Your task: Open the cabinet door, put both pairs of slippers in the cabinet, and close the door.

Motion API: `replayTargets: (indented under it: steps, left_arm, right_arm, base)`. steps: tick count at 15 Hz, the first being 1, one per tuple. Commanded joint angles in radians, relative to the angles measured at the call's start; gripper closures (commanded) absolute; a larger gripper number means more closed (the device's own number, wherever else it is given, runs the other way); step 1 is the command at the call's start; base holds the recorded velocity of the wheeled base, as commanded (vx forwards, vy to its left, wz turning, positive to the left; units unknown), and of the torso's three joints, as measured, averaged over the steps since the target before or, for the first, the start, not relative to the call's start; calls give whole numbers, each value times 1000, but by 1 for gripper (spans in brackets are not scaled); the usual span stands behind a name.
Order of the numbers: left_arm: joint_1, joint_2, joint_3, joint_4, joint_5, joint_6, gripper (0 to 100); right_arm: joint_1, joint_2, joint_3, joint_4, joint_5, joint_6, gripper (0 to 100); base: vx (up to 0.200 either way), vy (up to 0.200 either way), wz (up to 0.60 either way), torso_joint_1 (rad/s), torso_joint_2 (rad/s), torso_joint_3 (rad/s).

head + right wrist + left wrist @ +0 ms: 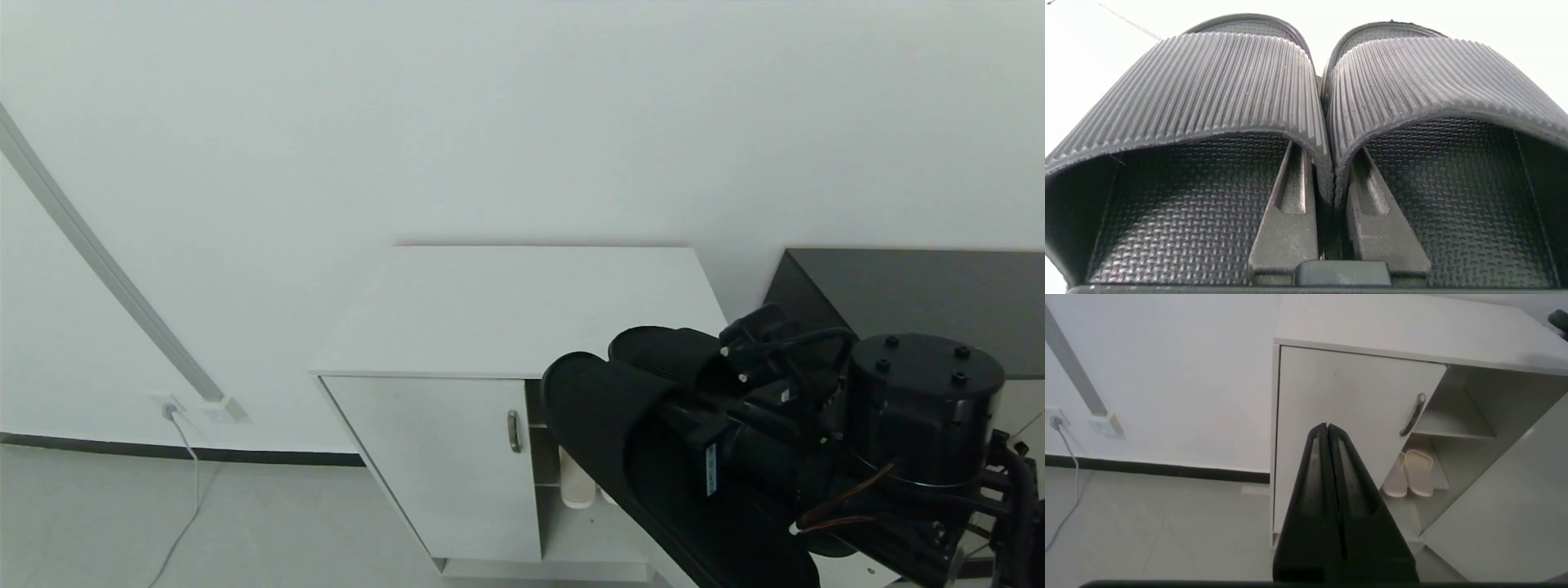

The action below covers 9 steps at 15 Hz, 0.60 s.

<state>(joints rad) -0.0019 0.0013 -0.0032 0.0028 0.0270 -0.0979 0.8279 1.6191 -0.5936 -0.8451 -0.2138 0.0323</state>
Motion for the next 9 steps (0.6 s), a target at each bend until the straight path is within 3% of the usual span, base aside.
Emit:
replayTargets:
  steps: [1,9]
  left_arm:
    - [0,0,0,0,1,0,100]
    - [0,0,0,0,1,1,100]
  right_arm:
    - [0,2,8,0,2,0,100]
    - [0,4,6,0,4,0,100]
  base:
    - [0,0,0,-12,51,7]
    - [0,0,0,-147,340,183]
